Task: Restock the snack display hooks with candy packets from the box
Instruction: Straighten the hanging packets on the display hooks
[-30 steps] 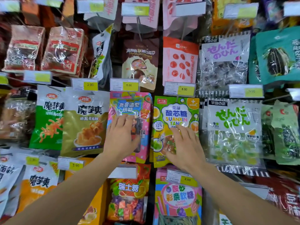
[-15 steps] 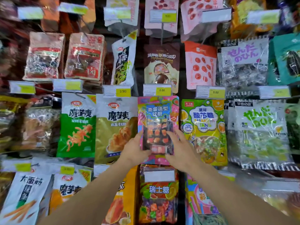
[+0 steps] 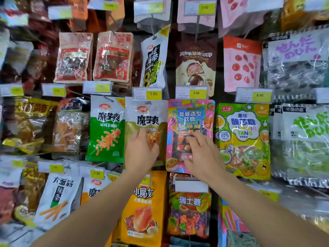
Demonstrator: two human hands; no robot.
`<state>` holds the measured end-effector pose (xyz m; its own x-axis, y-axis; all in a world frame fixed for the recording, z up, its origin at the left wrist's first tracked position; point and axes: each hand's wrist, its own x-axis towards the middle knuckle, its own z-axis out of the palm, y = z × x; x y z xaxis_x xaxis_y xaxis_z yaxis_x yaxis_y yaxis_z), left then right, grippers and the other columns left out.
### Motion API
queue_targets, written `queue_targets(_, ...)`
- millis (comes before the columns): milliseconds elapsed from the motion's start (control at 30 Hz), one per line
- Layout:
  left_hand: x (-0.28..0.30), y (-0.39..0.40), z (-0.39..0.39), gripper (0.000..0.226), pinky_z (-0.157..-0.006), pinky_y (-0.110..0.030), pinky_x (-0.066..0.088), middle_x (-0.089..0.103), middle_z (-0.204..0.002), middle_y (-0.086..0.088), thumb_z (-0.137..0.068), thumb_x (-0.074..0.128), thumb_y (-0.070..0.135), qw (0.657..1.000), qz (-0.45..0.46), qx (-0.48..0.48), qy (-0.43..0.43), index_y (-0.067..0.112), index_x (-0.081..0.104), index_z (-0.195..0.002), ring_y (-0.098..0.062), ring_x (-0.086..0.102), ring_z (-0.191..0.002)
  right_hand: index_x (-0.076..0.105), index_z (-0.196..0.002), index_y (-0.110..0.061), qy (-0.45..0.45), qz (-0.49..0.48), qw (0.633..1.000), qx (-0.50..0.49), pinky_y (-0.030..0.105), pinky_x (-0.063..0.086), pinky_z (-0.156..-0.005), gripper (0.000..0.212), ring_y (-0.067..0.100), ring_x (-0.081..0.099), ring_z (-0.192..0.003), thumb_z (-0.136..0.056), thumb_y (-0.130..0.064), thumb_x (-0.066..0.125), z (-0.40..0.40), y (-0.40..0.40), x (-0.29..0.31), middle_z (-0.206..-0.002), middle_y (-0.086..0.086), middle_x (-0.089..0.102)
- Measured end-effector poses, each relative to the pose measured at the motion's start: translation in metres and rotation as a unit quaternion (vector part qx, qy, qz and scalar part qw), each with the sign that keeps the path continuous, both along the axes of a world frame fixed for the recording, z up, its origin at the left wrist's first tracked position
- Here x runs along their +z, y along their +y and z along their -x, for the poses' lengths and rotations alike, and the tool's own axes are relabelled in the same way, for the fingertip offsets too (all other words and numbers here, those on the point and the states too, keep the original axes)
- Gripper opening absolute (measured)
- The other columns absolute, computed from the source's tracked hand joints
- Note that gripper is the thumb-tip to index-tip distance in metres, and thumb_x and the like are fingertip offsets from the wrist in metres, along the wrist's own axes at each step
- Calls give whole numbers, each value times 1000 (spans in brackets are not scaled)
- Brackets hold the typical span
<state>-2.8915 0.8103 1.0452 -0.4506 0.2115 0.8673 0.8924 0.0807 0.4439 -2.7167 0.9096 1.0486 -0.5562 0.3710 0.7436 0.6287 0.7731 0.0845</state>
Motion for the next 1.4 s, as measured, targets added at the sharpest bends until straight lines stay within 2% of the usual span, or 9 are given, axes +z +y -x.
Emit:
queue_targets(100, 7, -15, 18, 51, -94, -43, 37, 51, -119, -13, -78, 71, 20, 994, -56, 75, -56, 7, 51, -123, -32, 45, -107, 38, -145, -15, 2, 3, 999, 44, 40, 31, -115, 65, 26, 28, -139, -85, -31, 60, 17, -5, 1, -152, 3, 31)
queue_targets(233, 24, -19, 29, 56, -82, -26, 27, 51, -110, 0, -87, 68, 29, 975, -21, 7, -219, 9, 43, -133, -17, 43, -96, 39, -145, -17, 0, 2, 997, 74, 39, 27, -117, 63, 24, 20, -144, -86, -29, 57, 35, -7, 3, -155, 0, 28)
queue_targets(300, 29, -14, 33, 54, -85, -29, 37, 55, -108, 3, -87, 68, 32, 967, -5, -10, -255, 10, 46, -131, -17, 50, -93, 39, -146, -19, 2, -8, 997, 80, 39, 28, -115, 63, 23, 18, -145, -86, -30, 56, 42, -7, 3, -156, 0, 27)
queue_targets(433, 32, -9, 45, 32, -85, -33, 48, 65, -99, -3, -94, 59, 24, 962, 6, -39, -270, 6, 62, -120, -29, 64, -96, 38, -147, -20, -7, -16, 997, 72, 38, 24, -117, 65, 23, 15, -147, -86, -31, 57, 43, -1, 2, -156, -2, 26)
queue_targets(567, 40, -16, 55, 20, -64, -32, 40, 59, -84, -4, -100, 45, 19, 966, -9, -53, -254, 10, 59, -112, -21, 54, -70, 37, -147, -19, -14, -36, 998, 40, 40, 17, -119, 67, 25, 12, -148, -84, -31, 56, 45, 6, 8, -158, -2, 23)
queue_targets(733, 51, -26, 76, 22, -80, -39, 50, 58, -80, 5, -99, 50, 19, 948, -46, -116, -292, 21, 59, -120, -21, 59, -75, 23, -154, -23, -1, -9, 1000, 7, 43, 11, -122, 77, 29, 2, -151, -85, -31, 56, 56, 6, 16, -163, -1, 10)
queue_targets(833, 53, -31, 89, 12, -64, -45, 57, 62, -75, -9, -96, 53, 15, 921, -46, -188, -339, 17, 64, -92, -28, 59, -63, 15, -155, -22, -1, -6, 1000, -26, 43, 8, -122, 81, 30, 1, -150, -87, -33, 57, 60, 1, 15, -164, 0, 4)
queue_targets(933, 57, -36, 95, 25, -47, -29, 43, 51, -60, -8, -96, 49, 6, 908, -30, -227, -350, 14, 57, -73, -22, 48, -49, 15, -155, -22, -6, -10, 998, -59, 42, 10, -121, 82, 31, 2, -150, -87, -35, 59, 60, -3, 15, -164, -1, 2)
queue_targets(1400, 95, -51, 139, 13, -78, -42, 54, 68, -86, -17, -90, 61, 9, 905, -9, -269, -328, 16, 69, -82, -28, 63, -73, 28, -152, -24, -23, -12, 991, -133, 39, 23, -118, 73, 30, 19, -144, -86, -31, 58, 63, -12, 28, -159, -1, 20)
